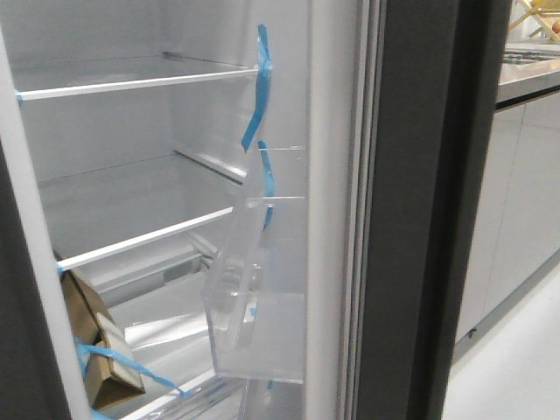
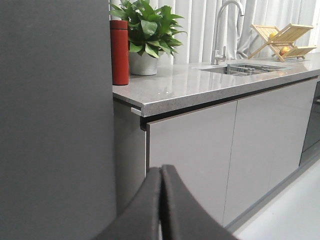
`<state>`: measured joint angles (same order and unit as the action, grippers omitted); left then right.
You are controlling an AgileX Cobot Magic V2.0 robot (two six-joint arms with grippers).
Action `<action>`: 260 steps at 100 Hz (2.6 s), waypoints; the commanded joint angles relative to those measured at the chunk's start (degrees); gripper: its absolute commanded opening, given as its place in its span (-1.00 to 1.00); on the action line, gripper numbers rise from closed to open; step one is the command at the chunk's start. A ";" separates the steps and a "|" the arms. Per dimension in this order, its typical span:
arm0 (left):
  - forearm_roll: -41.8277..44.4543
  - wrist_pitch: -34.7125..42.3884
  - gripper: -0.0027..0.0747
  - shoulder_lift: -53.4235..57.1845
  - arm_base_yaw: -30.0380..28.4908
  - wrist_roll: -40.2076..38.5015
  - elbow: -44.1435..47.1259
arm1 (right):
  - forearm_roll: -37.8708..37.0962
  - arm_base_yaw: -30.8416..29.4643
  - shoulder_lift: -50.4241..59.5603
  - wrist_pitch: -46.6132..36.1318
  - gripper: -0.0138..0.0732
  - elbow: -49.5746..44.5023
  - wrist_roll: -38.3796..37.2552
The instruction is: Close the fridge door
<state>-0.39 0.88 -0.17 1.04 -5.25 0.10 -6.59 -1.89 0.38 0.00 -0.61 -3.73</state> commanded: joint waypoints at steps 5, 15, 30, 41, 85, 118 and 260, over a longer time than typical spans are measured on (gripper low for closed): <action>-0.09 4.40 -0.99 -1.09 0.19 -0.20 1.60 | 0.00 -0.47 0.74 -4.49 -0.86 -0.75 -0.01; -0.09 4.40 -0.99 -1.09 0.19 -0.20 1.60 | 0.00 -0.47 0.74 -4.49 -0.86 -0.75 -0.01; -0.09 4.40 -0.99 -1.09 0.19 -0.20 1.60 | 0.00 -0.47 0.74 -4.49 -0.86 -0.75 -0.01; -0.09 4.40 -0.99 -1.09 0.19 -0.20 1.60 | 0.00 -0.47 0.74 -4.49 -0.86 -0.75 -0.01; -0.09 4.40 -0.99 -1.09 0.19 -0.20 1.60 | 0.00 -0.47 0.74 -4.49 -0.86 -0.75 -0.01; -0.09 4.40 -0.99 -1.09 0.19 -0.20 1.60 | 0.00 -0.47 0.74 -4.49 -0.86 -0.75 -0.01; -0.09 4.40 -0.99 -1.09 0.19 -0.20 1.60 | 0.00 0.51 -13.27 -2.68 -0.86 23.78 -0.01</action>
<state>-0.39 0.88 -0.17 1.04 -5.25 0.10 -6.59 -1.89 -9.99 0.45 17.26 -3.73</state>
